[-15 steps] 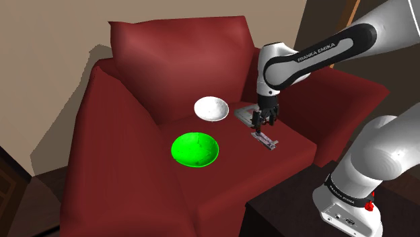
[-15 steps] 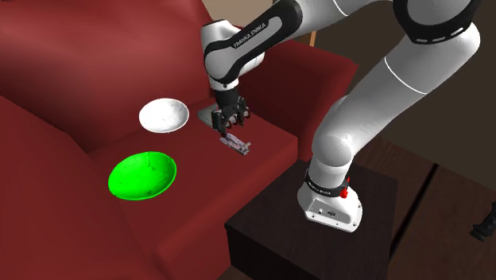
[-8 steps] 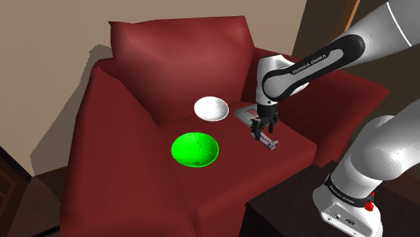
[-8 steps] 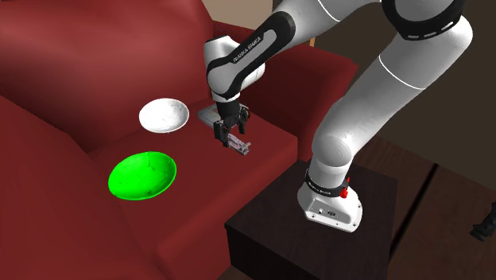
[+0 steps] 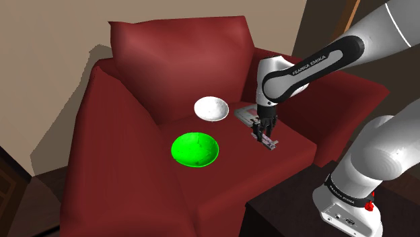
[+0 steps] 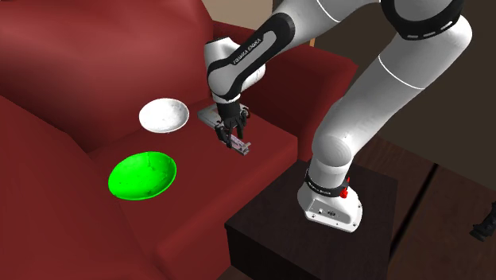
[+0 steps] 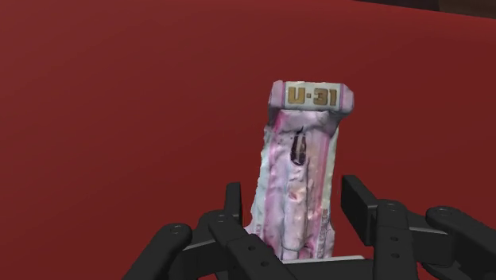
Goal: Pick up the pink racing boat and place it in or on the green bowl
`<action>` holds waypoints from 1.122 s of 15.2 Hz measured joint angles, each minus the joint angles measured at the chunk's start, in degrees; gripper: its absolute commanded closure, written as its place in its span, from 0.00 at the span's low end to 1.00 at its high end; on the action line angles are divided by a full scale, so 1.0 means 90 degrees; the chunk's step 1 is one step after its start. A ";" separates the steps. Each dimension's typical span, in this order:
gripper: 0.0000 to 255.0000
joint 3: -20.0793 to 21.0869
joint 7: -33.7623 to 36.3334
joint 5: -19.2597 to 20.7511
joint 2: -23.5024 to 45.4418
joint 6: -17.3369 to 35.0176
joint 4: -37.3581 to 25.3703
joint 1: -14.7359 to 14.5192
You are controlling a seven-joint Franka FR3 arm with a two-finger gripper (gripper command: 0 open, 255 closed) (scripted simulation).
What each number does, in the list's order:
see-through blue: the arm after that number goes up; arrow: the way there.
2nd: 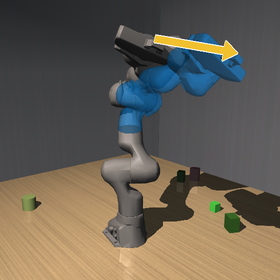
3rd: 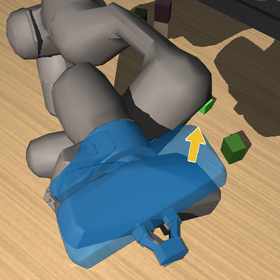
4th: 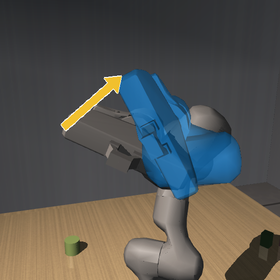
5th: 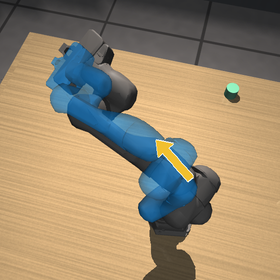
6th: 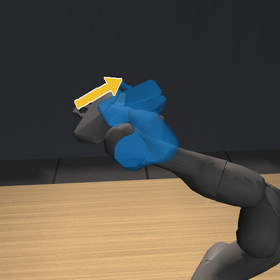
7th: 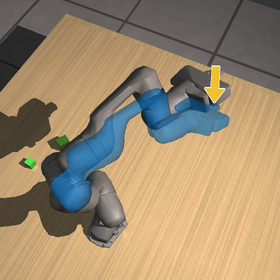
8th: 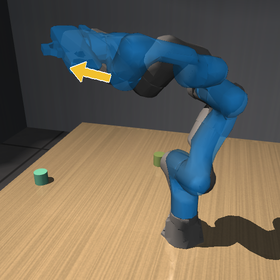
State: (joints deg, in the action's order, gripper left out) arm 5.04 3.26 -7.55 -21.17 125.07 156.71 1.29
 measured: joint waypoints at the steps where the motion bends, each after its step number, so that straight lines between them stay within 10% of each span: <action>1: 1.00 0.0000 0.0000 -0.0001 -0.0002 -0.0001 -0.0002 0.0000; 17: 1.00 -0.0038 0.0034 0.0049 -0.0453 -0.0736 -0.0286 0.0020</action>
State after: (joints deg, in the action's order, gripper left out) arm 4.70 3.57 -7.11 -25.24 118.45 154.14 1.47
